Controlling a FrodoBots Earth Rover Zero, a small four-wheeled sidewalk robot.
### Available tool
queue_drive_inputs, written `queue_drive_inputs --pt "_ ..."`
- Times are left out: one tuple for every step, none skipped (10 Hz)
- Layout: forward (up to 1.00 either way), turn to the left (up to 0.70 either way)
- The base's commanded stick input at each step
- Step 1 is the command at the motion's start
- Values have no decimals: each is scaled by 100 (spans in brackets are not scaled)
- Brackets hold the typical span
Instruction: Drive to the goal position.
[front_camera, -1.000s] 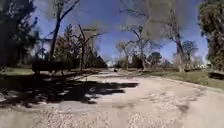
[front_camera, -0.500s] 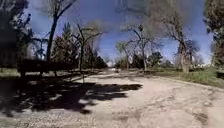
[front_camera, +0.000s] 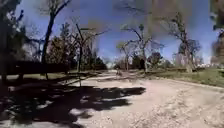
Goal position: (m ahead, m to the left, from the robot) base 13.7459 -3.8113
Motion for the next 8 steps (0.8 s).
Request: queue_drive_inputs --pt "85 0" --pt "85 0" --pt "85 0" --pt "85 0" --pt "85 0" --pt "85 0" --pt "85 0" --pt "85 0"
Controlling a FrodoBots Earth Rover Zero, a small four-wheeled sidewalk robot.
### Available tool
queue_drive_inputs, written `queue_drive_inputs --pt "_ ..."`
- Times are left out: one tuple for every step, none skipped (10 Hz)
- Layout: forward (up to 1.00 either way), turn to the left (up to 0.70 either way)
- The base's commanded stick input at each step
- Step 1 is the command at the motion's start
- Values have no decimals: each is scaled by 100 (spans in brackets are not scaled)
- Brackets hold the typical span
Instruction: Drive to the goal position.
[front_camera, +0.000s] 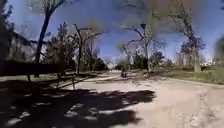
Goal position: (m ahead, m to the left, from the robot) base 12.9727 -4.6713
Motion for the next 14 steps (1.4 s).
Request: queue_drive_inputs --pt "85 0" --pt "85 0" --pt "85 0" --pt "85 0" --pt "85 0" --pt "85 0" --pt "85 0" --pt "85 0" --pt "85 0" --pt "85 0" --pt "85 0" --pt "85 0" --pt "85 0" --pt "85 0"
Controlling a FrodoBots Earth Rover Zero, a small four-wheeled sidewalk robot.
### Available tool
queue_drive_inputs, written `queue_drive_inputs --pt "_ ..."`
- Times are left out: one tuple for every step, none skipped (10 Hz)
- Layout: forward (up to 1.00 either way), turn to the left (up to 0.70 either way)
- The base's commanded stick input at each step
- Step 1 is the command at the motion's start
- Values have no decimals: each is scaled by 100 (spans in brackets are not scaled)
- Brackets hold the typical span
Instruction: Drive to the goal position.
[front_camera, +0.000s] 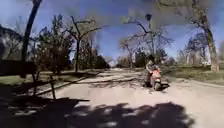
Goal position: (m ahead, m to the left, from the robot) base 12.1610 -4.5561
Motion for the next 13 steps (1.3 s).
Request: queue_drive_inputs --pt "85 0" --pt "85 0" --pt "85 0" --pt "85 0" --pt "85 0" --pt "85 0" --pt "85 0" --pt "85 0" --pt "85 0" --pt "85 0" --pt "85 0" --pt "85 0" --pt "85 0"
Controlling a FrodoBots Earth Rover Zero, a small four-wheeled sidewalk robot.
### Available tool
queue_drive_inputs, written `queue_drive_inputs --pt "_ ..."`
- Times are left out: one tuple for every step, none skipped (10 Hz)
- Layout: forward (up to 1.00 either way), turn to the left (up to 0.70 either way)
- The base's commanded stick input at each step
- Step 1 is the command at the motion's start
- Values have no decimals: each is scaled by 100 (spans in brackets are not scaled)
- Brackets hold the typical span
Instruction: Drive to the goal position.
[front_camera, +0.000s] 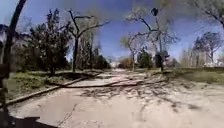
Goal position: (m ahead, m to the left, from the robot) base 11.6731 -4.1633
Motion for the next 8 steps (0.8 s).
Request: queue_drive_inputs --pt "85 0" --pt "85 0" --pt "85 0" --pt "85 0" --pt "85 0" --pt "85 0" --pt "85 0" --pt "85 0"
